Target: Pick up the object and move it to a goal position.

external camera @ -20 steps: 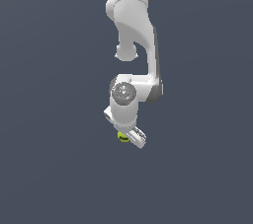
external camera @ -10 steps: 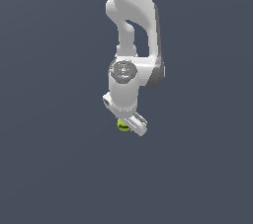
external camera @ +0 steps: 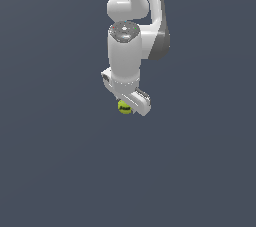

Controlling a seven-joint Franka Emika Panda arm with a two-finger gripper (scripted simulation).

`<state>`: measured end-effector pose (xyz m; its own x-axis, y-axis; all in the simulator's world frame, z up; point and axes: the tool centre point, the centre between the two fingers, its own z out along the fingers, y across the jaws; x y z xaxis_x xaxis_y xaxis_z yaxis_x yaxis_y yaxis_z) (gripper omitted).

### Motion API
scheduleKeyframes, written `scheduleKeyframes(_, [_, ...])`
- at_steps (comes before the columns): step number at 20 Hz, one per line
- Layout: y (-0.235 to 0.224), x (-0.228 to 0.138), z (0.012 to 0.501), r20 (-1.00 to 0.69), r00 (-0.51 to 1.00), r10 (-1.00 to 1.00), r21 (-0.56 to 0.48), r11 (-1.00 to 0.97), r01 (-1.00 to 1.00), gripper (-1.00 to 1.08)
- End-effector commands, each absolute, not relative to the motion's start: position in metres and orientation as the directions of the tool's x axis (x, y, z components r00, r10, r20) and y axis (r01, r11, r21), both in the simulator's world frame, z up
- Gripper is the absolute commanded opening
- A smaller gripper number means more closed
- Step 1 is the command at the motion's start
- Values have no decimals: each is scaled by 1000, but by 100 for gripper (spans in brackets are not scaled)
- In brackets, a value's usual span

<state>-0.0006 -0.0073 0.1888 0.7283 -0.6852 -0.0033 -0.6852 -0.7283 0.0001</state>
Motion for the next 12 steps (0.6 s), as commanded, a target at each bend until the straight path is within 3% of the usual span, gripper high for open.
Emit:
scheduleKeyframes(1, [-8,-12,212,-2,728,-685,-1,-728,-685,-100])
scheduleKeyframes(12, [-9,-64,314,-1,728,-686,0,-728,-686,-100])
